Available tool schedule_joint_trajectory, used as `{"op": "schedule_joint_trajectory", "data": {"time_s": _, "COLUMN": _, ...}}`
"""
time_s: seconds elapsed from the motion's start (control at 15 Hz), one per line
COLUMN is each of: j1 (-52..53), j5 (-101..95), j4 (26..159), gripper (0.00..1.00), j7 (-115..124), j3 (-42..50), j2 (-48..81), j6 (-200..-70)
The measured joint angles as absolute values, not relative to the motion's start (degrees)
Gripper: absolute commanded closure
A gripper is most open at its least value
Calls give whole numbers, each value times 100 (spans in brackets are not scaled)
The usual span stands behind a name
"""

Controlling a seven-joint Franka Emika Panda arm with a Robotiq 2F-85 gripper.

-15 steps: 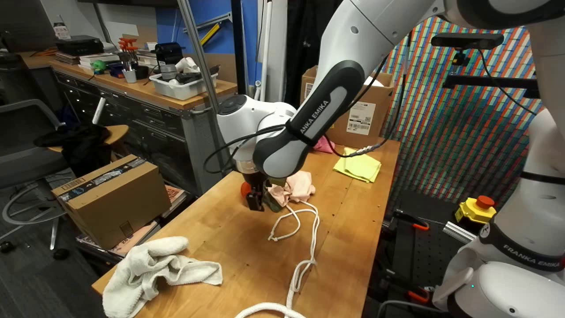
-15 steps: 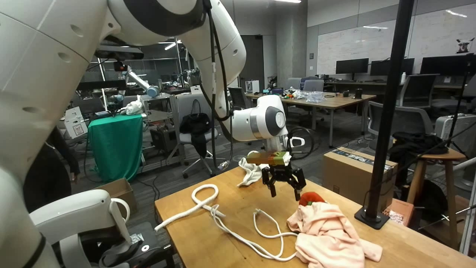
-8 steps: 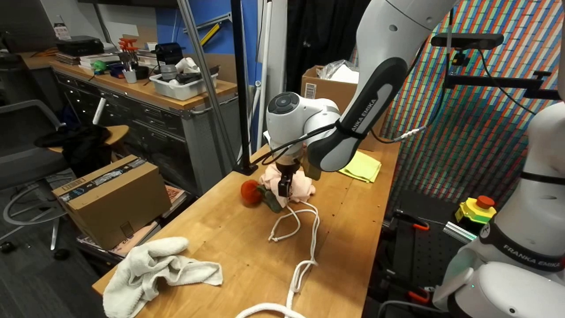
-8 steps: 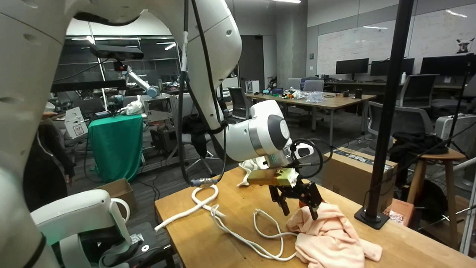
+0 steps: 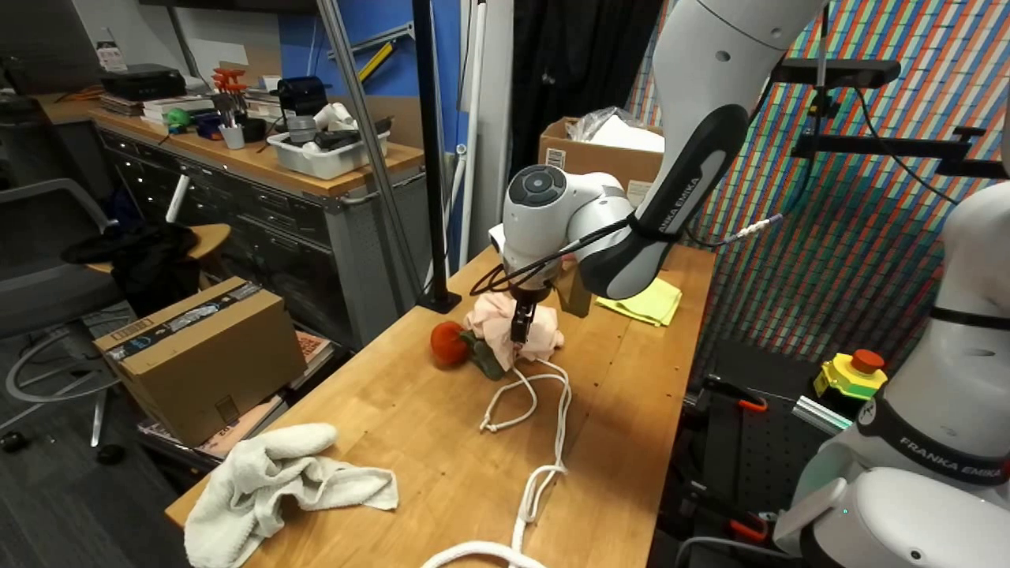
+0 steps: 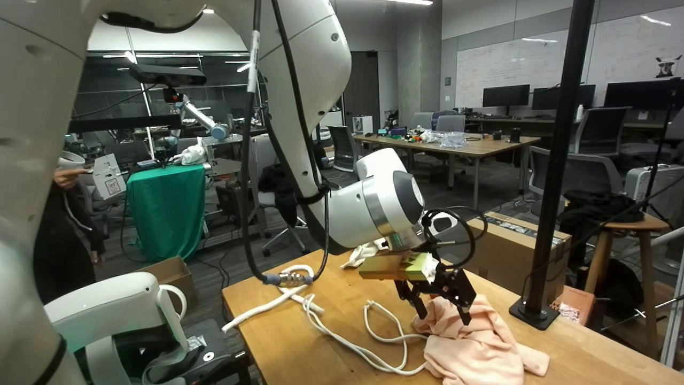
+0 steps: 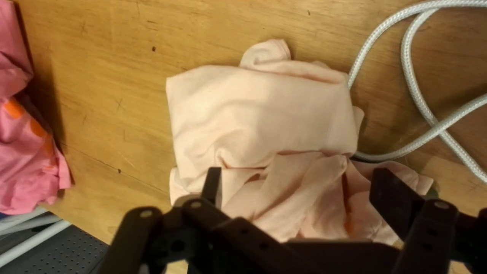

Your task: Spread the objects on the table

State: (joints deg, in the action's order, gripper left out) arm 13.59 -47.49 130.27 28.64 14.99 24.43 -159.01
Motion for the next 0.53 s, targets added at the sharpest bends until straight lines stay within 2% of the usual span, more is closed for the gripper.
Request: {"op": "schedule_joint_trajectory", "data": {"time_s": 0.53, "j1": 1121, "j5": -4696, "j4": 13009, "gripper": 0, "j7": 2900, "j3": 1554, "j2": 2593, "j6": -16468}}
